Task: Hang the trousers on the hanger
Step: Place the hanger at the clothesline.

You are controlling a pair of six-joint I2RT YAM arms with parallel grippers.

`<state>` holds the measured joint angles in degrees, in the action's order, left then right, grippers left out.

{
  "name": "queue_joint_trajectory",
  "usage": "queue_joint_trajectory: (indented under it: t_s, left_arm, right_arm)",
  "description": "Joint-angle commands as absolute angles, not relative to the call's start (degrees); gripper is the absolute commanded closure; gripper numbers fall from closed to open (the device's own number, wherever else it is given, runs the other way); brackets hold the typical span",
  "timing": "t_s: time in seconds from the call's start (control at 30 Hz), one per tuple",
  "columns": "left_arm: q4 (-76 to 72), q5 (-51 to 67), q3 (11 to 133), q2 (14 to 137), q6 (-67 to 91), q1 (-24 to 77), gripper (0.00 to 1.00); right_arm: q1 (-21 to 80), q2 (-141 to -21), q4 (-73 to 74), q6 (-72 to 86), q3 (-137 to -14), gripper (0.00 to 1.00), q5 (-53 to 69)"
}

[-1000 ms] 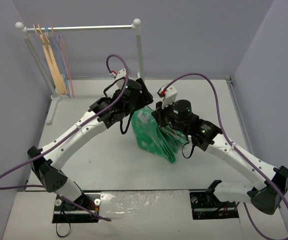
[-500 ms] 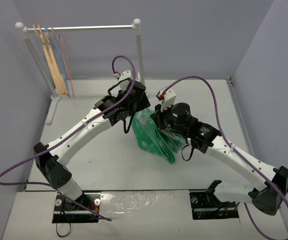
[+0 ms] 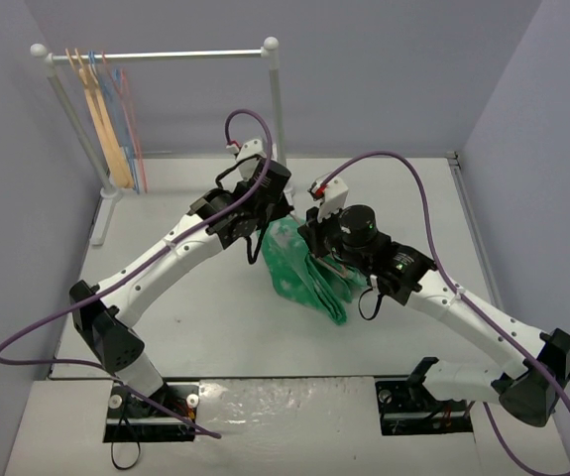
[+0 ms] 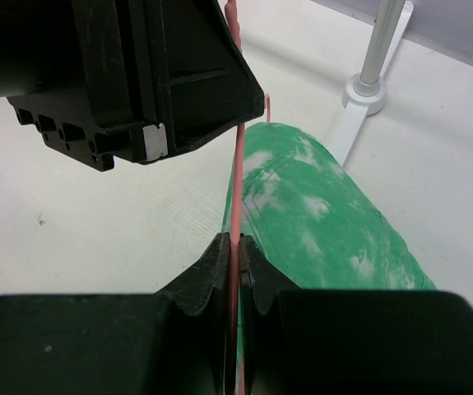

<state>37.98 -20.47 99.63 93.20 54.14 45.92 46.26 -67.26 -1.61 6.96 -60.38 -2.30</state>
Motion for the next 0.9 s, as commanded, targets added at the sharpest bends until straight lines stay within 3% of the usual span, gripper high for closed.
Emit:
queue_joint_trajectory:
  t_s: [0.0,0.07,0.2,0.4,0.5,0.63,0.7,0.87]
  left_arm:
    - [37.27,-22.33,102.61,93.25,52.69,45.53,0.92]
    - [37.93,-23.3,102.67,93.61,52.52,45.49,0.79]
    - [38.91,-24.21,103.32,94.44,52.14,45.37,0.68]
    - [39.48,-25.25,104.48,95.52,51.35,45.19,0.67]
    - [39.08,-25.55,104.77,95.68,51.12,45.0,0.7]
    - [39.02,-25.66,105.52,96.02,50.63,44.78,0.86]
    - [39.18,-25.43,105.8,95.99,50.63,44.74,0.99]
    - [39.2,-25.25,106.21,95.55,49.37,44.74,1.0]
  right_arm:
    - [47.42,-65.17,-9.45,6.33,-60.6,1.0,-2.33]
    - [47.57,-65.41,-9.51,6.24,-60.56,1.0,-2.2]
    - [47.72,-65.57,-9.67,6.24,-60.47,1.0,-2.2]
    - [47.88,-65.83,-10.15,6.08,-60.13,1.0,-2.37]
    - [48.05,-66.01,-10.25,6.01,-60.03,1.0,-2.34]
    - [48.26,-66.41,-10.37,5.93,-59.54,1.0,-2.29]
    - [48.5,-66.77,-10.45,5.89,-59.34,1.0,-2.29]
    - [48.82,-68.17,-10.58,5.66,-59.06,1.0,-2.21]
